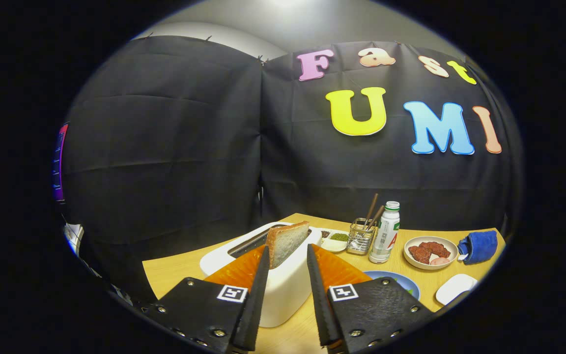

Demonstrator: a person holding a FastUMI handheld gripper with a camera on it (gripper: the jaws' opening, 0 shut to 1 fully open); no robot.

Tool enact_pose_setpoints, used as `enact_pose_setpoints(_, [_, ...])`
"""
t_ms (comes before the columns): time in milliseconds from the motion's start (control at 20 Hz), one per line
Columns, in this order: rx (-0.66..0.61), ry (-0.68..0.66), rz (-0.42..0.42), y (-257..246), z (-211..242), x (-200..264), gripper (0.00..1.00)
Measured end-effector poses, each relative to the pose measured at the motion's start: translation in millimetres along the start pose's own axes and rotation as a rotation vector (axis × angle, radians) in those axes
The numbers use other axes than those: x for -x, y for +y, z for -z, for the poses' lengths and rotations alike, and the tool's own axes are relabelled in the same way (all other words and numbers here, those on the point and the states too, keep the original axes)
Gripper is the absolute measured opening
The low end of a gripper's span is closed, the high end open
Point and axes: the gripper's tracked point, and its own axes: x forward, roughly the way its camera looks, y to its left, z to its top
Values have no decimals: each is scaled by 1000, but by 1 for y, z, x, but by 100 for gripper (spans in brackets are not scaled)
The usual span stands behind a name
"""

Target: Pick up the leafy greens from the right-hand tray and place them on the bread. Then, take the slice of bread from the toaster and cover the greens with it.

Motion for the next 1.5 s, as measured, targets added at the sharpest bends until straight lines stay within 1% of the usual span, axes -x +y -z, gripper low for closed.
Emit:
enact_pose_setpoints(50, [-3, 4, -3, 3, 0, -6, 50])
enact_pose_setpoints(500, [-15, 57, 44, 16, 7, -42, 50])
enact_pose_setpoints(750, [-41, 70, 84, 15, 14, -62, 50])
enact_pose_setpoints(950, [-39, 76, 144, 3, 17, -72, 50])
enact_pose_setpoints(1000, [-54, 72, 124, 5, 20, -74, 46])
enact_pose_setpoints(1050, [-62, 64, 120, 9, 19, -75, 29])
enact_pose_setpoints(1100, [-48, 59, 129, 8, 18, -74, 22])
enact_pose_setpoints(1150, [-29, 58, 126, 9, 18, -74, 21])
enact_pose_setpoints(1250, [-18, 52, 119, 12, 19, -73, 12])
enact_pose_setpoints(1500, [-30, 35, 83, 12, 24, -74, 12])
